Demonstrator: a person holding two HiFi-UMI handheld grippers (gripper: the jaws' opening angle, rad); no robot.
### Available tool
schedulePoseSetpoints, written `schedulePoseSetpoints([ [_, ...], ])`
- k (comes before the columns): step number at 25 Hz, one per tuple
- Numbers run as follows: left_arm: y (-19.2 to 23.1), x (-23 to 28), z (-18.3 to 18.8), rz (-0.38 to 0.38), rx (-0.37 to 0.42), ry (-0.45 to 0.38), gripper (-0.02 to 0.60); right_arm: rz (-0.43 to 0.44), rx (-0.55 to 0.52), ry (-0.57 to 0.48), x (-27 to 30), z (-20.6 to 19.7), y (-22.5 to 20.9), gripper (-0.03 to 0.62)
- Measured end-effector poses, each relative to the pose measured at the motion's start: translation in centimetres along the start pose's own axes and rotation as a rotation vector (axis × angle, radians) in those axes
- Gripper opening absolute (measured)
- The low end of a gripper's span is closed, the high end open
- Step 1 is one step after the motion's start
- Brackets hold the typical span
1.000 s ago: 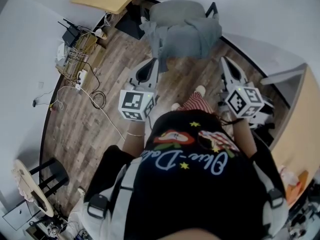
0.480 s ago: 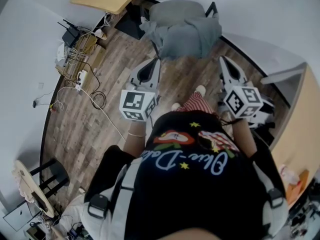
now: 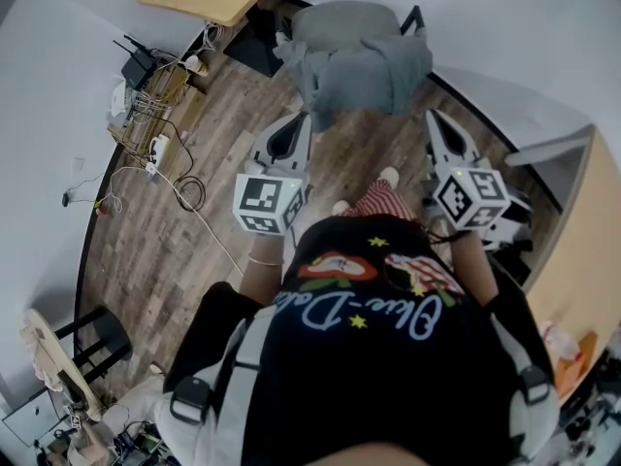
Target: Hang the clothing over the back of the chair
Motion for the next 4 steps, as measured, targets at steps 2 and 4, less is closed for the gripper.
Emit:
schedulePoseSetpoints([
  [2,0.18,-0.10,0.17,0.002,-0.001,-0.002,0.002,-0.001,0.001,-0.001,0.11,0.15,0.17,-0.002],
  [4,0.43,-0.23,0.36,0.006,-0.003,-0.003,0.002,-0.001,0.002,-0.003,0.27,0.38,0.42,-0.002],
])
Point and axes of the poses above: the fingertips, and each gripper's own axes: x forward along the fingers, y to its left, z out of its top, the point moved 9 cm from there along -x, backward along the fingers, and after that the axes turned 2 degrees about -x, right-handed, at the moved point
